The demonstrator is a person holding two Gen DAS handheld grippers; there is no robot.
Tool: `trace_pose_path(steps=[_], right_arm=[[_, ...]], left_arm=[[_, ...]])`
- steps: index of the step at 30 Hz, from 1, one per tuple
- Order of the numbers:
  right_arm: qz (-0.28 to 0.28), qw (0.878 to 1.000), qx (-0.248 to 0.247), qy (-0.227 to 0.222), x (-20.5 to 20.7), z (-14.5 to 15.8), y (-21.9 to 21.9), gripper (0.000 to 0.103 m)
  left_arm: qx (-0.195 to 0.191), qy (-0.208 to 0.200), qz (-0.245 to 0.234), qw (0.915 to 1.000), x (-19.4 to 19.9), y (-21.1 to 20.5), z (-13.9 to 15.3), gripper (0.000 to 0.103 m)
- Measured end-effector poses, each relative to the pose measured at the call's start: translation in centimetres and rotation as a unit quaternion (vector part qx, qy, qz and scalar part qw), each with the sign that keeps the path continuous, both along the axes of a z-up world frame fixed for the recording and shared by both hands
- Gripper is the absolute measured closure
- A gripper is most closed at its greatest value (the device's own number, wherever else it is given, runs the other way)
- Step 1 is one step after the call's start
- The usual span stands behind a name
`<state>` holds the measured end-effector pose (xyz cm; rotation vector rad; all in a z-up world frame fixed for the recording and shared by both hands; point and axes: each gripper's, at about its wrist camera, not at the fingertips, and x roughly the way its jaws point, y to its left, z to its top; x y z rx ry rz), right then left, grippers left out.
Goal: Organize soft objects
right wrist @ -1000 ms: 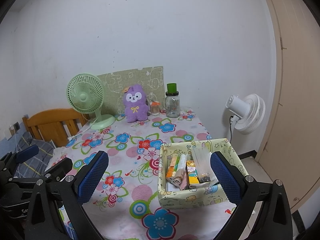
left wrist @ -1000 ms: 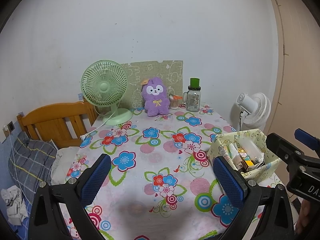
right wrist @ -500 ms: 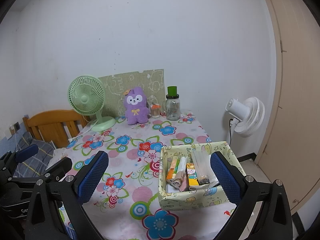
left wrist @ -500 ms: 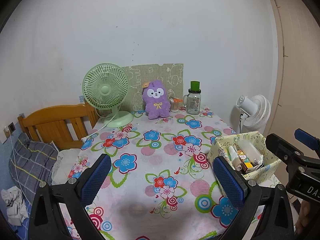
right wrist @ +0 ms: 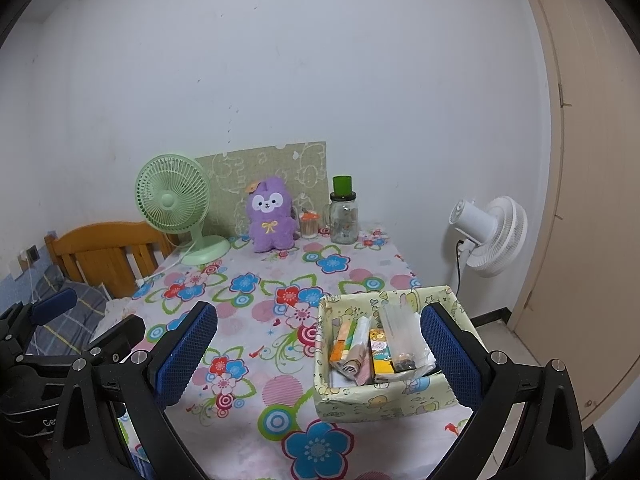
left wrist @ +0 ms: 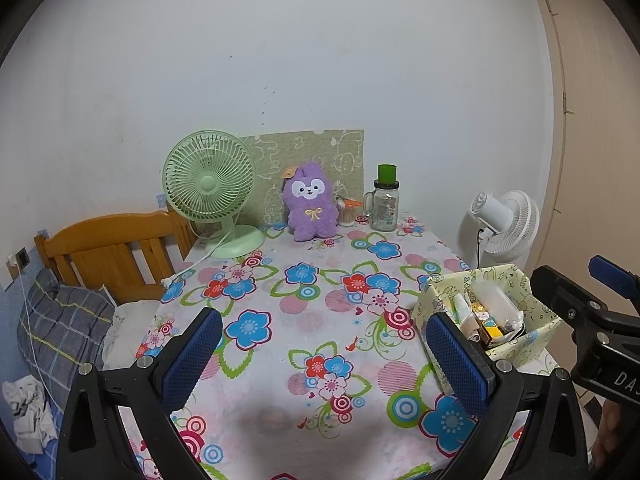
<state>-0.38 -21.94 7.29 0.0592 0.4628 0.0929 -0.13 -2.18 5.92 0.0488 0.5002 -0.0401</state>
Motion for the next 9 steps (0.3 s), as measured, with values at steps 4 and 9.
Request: trace_pose_path(steps=[4, 9], right_arm=[[0.000, 1.000, 0.000, 0.000, -0.06, 0.00, -0.01, 0.000], [0.000, 1.000, 0.000, 0.000, -0.05, 0.01, -0.01, 0.000]], left_arm=[[0.000, 0.000, 0.000, 1.0000, 0.03, -0.05, 0.01, 0.000], [0.000, 0.000, 0.000, 1.0000, -0.02, -0.05, -0.01, 0.000]])
